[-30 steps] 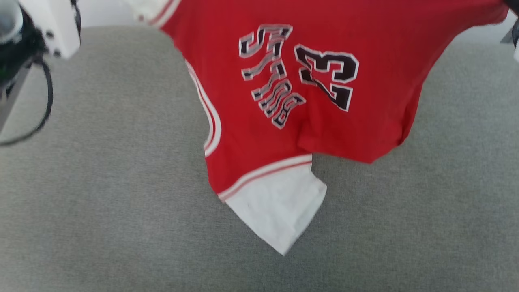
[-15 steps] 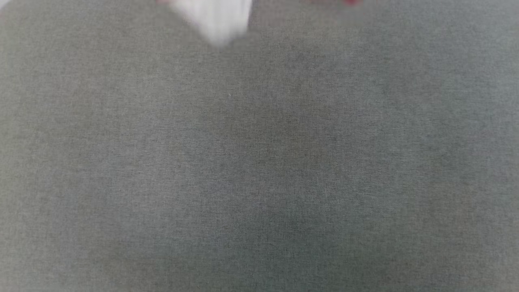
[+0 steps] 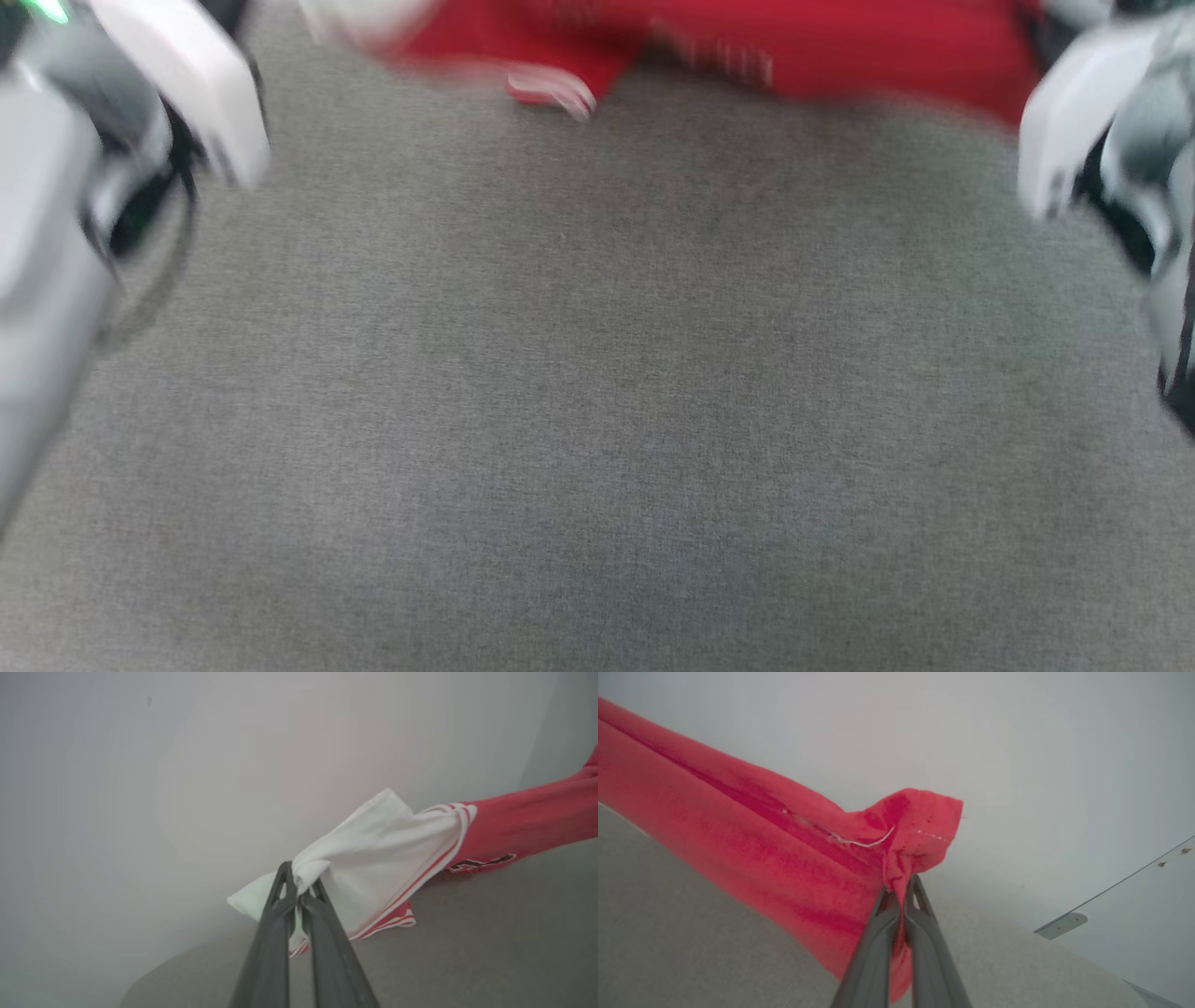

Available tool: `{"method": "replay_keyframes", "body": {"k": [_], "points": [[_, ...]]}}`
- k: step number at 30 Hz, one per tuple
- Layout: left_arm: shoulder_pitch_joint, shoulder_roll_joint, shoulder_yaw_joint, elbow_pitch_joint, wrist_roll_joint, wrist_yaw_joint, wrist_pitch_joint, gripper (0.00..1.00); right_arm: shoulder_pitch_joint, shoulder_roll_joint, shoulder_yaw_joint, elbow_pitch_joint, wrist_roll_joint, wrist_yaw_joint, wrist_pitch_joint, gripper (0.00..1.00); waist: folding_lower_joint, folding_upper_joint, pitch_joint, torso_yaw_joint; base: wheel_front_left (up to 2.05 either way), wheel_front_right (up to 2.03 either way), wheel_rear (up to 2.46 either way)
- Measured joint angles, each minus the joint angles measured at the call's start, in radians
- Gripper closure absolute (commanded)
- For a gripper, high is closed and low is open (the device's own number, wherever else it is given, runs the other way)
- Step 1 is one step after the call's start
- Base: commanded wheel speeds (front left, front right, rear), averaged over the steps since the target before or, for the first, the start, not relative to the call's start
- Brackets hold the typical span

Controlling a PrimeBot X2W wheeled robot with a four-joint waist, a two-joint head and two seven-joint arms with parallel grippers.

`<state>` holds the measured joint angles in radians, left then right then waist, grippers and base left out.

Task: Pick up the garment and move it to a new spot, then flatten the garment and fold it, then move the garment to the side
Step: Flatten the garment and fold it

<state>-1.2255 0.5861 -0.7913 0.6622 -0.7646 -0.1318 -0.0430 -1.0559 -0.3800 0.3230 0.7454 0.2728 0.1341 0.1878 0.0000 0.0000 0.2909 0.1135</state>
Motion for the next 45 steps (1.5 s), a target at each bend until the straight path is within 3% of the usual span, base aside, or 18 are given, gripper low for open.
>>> {"method": "replay_keyframes", "body": {"k": [5,10,15,21,28,32,39,45], "points": [[0.179,0.058,-0.072,-0.104,-0.13,0.0,0.105,1.0,0.154,-0.046,0.061,-0.054,0.137,0.0,0.068,1.0,0.0,0.0,-0.022,0.01,0.0,0.0,0.0],[0.379,0.138,-0.095,-0.252,-0.265,0.018,0.232,1.0,0.319,-0.112,0.089,-0.186,0.268,0.0,0.138,1.0,0.0,0.0,-0.052,0.012,0.0,0.0,0.0],[0.54,0.232,-0.107,-0.441,-0.35,0.113,0.309,1.0,0.469,-0.163,0.083,-0.331,0.343,0.0,0.213,1.0,0.0,0.0,-0.069,0.005,0.0,0.0,0.0],[0.722,0.348,-0.128,-0.692,-0.423,0.286,0.382,1.0,0.639,-0.207,0.03,-0.505,0.402,0.0,0.309,1.0,0.0,0.0,-0.075,-0.005,0.0,0.0,0.0],[0.879,0.407,-0.168,-0.872,-0.471,0.415,0.395,1.0,0.844,-0.213,-0.068,-0.686,0.452,-0.001,0.47,1.0,0.0,0.0001,-0.074,-0.012,0.0,0.0,0.0],[0.928,0.411,-0.191,-0.909,-0.484,0.444,0.397,1.0,0.947,-0.217,-0.105,-0.786,0.475,-0.001,0.563,1.0,0.0,0.0,-0.07,-0.015,0.0,0.0,0.0],[0.946,0.403,-0.202,-0.923,-0.483,0.449,0.395,1.0,1.063,-0.185,-0.185,-0.895,0.482,-0.002,0.637,1.0,0.0,0.0,-0.063,-0.022,0.0,0.0,0.0],[0.9,0.473,-0.143,-0.96,-0.465,0.45,0.376,1.0,1.09,-0.133,-0.267,-0.968,0.459,-0.002,0.63,1.0,0.0,0.0,-0.064,-0.028,0.0,0.0,0.0]]}}
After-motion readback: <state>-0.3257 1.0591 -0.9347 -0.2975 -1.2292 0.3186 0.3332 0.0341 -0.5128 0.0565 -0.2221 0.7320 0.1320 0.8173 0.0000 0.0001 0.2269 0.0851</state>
